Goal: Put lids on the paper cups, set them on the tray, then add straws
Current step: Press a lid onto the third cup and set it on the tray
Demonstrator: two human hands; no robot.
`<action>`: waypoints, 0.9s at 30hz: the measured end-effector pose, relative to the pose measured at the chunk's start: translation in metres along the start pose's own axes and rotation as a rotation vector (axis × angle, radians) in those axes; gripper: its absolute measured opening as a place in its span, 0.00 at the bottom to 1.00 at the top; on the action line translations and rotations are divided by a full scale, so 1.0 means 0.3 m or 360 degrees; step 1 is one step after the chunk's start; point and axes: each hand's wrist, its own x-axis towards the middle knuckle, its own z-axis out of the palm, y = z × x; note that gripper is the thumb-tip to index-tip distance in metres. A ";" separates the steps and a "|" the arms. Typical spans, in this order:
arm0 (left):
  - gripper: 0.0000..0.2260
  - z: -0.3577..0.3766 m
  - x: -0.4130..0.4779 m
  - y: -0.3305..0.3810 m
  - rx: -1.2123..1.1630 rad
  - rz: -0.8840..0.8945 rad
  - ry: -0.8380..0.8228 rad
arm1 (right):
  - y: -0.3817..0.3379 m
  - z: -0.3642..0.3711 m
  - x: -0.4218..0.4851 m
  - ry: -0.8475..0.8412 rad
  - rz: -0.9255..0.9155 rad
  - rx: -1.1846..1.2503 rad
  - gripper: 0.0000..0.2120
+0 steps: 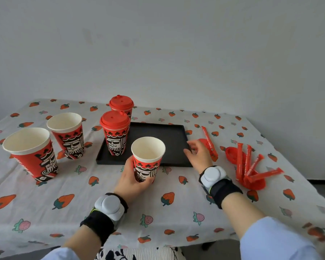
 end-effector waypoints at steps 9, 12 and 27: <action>0.36 -0.003 -0.006 -0.004 0.0030 0.0013 0.0000 | 0.132 -0.048 0.214 -0.0325 0.0078 -0.1087 0.09; 0.36 -0.005 -0.004 0.000 0.0016 0.0005 -0.0001 | 0.151 -0.069 0.244 -0.0434 0.0163 -0.1196 0.10; 0.34 -0.012 -0.004 0.012 0.0044 -0.0006 -0.0085 | 0.167 -0.069 0.215 -0.0147 0.0458 -0.1006 0.30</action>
